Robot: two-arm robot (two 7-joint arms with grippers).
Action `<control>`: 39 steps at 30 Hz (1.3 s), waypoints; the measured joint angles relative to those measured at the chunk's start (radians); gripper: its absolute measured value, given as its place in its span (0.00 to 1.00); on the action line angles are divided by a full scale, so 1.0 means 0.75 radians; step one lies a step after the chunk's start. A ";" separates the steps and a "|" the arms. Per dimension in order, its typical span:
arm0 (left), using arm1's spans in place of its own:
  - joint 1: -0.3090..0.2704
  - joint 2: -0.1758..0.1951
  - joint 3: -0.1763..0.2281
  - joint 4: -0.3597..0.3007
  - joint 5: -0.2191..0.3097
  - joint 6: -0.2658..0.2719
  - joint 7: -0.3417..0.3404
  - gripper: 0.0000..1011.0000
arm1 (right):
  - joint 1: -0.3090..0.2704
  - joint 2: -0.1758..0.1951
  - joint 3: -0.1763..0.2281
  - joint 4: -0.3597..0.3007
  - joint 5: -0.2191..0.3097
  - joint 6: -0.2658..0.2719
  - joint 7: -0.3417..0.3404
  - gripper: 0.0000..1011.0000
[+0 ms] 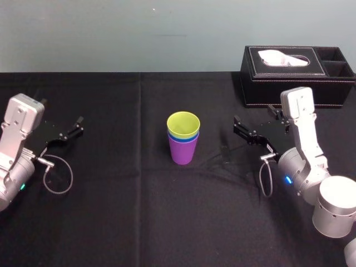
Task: Stack the three plastic cups sequentially using one hand.
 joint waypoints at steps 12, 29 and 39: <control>0.000 0.000 0.000 0.000 0.000 0.000 0.000 1.00 | 0.000 0.000 0.000 0.000 0.000 0.000 0.000 0.99; 0.000 0.000 0.000 0.000 0.000 0.000 0.000 1.00 | 0.000 0.000 0.000 0.000 0.000 0.000 0.000 0.99; 0.000 0.000 0.000 0.000 0.000 0.000 0.000 1.00 | 0.000 0.000 0.000 0.000 0.000 0.000 0.000 0.99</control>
